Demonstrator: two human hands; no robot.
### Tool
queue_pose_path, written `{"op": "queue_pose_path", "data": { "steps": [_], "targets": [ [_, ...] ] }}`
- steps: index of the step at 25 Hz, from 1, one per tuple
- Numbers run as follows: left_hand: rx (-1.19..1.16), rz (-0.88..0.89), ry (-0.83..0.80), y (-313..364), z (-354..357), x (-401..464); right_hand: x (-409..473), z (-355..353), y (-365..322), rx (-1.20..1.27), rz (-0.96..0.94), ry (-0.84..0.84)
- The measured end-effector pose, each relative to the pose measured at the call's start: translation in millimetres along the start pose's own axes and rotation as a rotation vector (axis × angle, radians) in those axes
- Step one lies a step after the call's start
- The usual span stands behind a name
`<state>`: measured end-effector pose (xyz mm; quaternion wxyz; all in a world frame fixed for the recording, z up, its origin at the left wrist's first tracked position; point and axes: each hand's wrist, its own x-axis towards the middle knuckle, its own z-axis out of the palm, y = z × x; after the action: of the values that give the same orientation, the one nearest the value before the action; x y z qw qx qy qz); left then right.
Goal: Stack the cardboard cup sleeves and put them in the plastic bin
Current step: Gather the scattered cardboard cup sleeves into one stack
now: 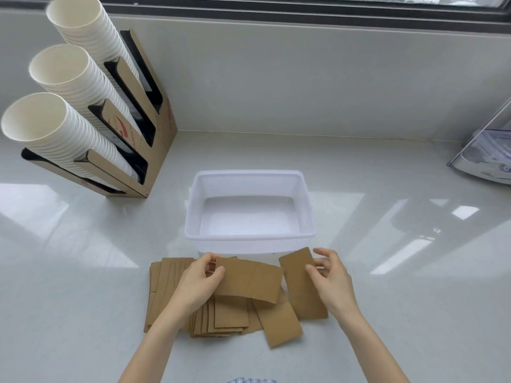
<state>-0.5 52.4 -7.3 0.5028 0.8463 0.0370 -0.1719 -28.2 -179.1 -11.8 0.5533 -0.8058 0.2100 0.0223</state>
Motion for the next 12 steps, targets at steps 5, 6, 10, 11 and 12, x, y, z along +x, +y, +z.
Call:
{"op": "queue_pose_path", "data": {
  "steps": [5, 6, 10, 11, 12],
  "targets": [
    [-0.004, 0.002, 0.005, 4.9, -0.5, -1.8, -2.6, -6.5, -18.0, 0.021, -0.169, -0.01],
    [-0.01, 0.007, 0.0, 6.5, 0.6, -2.2, -3.3, -5.6, -22.2, 0.013, -0.192, -0.048],
    [-0.053, 0.009, -0.033, 8.2, 7.9, -3.6, -3.6, 12.6, -35.1, -0.124, -0.284, -0.187],
    [-0.05, 0.013, -0.039, 8.5, 9.6, -4.0, -3.5, 19.5, -36.7, -0.172, -0.304, -0.215],
    [-0.051, 0.018, -0.044, 9.1, 11.1, -4.8, -3.5, 26.1, -37.2, -0.215, -0.322, -0.246]
  ]
}}
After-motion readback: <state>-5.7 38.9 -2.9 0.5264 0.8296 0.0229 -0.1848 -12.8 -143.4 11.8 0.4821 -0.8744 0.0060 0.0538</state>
